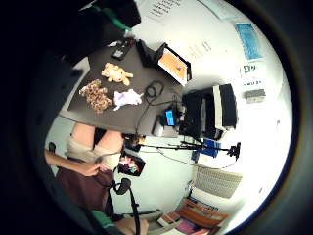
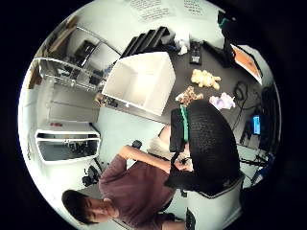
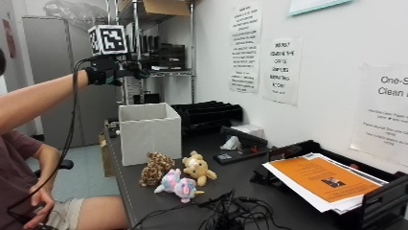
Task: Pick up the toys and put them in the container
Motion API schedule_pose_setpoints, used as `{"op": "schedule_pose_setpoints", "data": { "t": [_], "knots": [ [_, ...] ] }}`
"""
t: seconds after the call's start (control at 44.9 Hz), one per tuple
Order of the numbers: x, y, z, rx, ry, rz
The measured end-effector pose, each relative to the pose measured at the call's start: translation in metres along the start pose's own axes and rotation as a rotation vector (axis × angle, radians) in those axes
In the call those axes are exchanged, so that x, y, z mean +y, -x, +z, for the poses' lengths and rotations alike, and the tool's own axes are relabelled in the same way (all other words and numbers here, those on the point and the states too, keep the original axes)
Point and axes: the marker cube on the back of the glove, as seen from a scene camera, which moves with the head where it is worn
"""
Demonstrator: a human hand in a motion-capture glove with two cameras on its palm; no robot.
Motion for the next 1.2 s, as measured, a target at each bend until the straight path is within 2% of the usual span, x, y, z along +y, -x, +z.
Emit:
{"op": "schedule_pose_setpoints", "data": {
  "t": [0.245, 0.58, 0.803, 1.092, 1.204],
  "knots": [
    [-0.035, -0.027, 0.016, 0.064, 0.079, 0.015],
    [-0.093, -0.070, 0.082, 0.052, 0.209, 0.064],
    [-0.109, -0.095, 0.177, -0.052, 0.322, 0.019],
    [-0.088, -0.117, 0.342, -0.050, 0.610, -0.004],
    [-0.080, -0.122, 0.374, -0.033, 0.575, 0.002]
  ]
}}
